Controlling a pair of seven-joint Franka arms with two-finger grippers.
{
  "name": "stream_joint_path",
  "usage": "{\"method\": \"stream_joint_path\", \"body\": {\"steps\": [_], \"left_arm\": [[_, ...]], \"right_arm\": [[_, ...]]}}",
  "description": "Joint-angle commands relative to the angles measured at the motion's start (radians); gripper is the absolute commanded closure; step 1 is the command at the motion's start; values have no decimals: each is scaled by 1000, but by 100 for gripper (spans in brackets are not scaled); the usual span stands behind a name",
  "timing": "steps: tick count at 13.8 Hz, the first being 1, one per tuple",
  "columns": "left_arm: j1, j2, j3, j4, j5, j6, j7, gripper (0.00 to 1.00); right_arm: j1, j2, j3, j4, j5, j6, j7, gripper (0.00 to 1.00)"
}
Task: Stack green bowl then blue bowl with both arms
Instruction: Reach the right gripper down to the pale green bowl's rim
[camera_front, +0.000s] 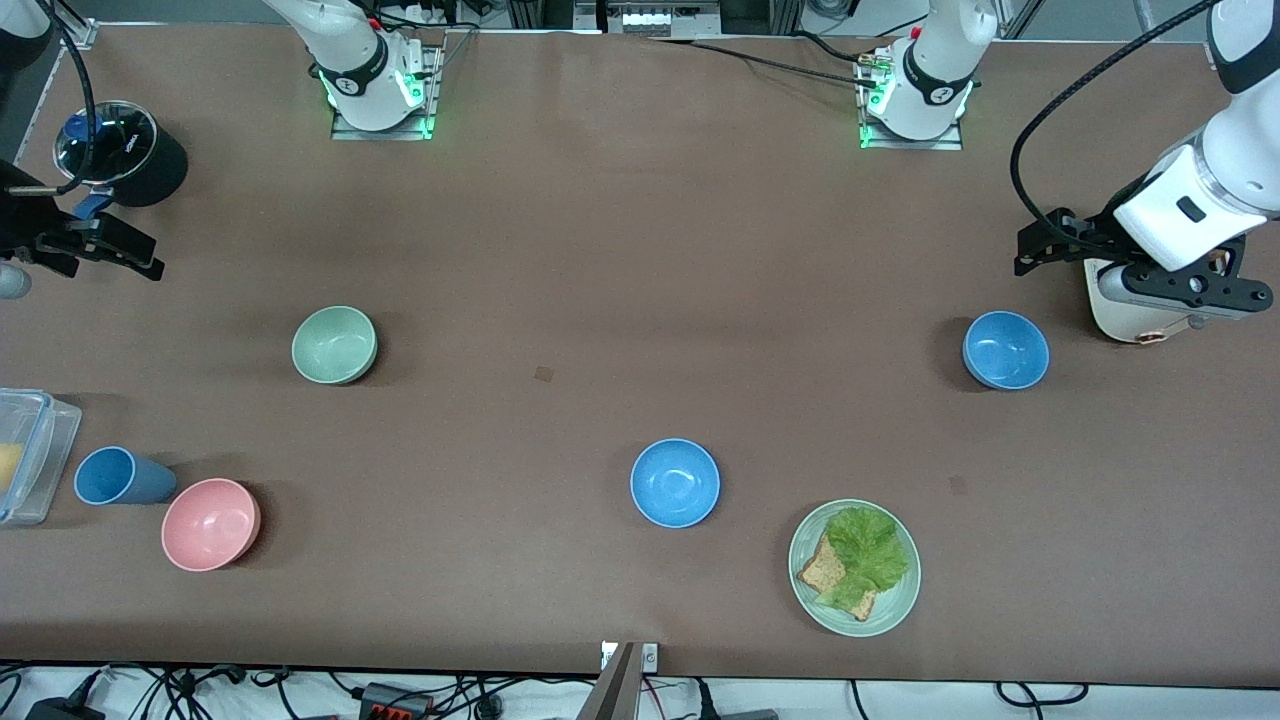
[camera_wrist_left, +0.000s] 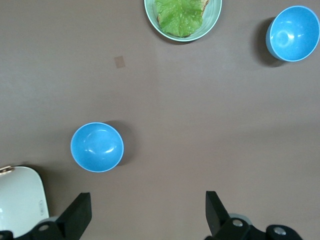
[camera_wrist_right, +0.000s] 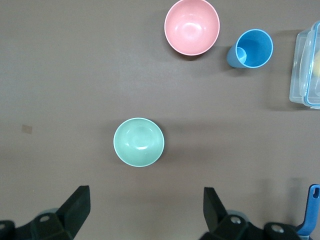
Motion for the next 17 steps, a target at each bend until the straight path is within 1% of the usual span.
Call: {"method": "stream_joint_path", "body": {"steps": [1, 3, 5, 6, 8, 9, 11, 13, 14, 16, 17], "left_arm": [[12, 28, 5, 39, -23, -8, 2, 0], [17, 28, 6, 40, -25, -12, -6, 0], [63, 35, 5, 42, -26, -17, -3, 0], [66, 43, 5, 40, -28, -20, -4, 0], [68, 51, 5, 45, -26, -70, 2, 0], [69, 49, 5, 45, -28, -84, 3, 0], [69, 48, 0, 49, -32, -122, 5, 0], [69, 41, 3, 52, -81, -133, 8, 0], [69, 41, 3, 58, -81, -135, 7, 0], [68, 43, -4, 62, -77, -188, -4, 0], [66, 44, -6, 69, -68, -189, -4, 0]], "right_arm": [[4, -20, -6, -22, -4, 2, -16, 0], [4, -20, -6, -23, -3, 1, -16, 0], [7, -19, -3, -23, -3, 2, -16, 0], [11, -17, 0, -23, -3, 2, -16, 0], [8, 3, 0, -23, -3, -1, -16, 0], [1, 27, -2, -27, 2, 1, -14, 0], [-3, 114, -5, -20, -3, 14, -14, 0], [-3, 179, -6, -5, -1, 17, -14, 0], [-3, 220, -6, -1, -1, 25, -14, 0], [-2, 294, -6, 9, -4, 30, -17, 0], [3, 338, -6, 10, -4, 31, -17, 0]]}}
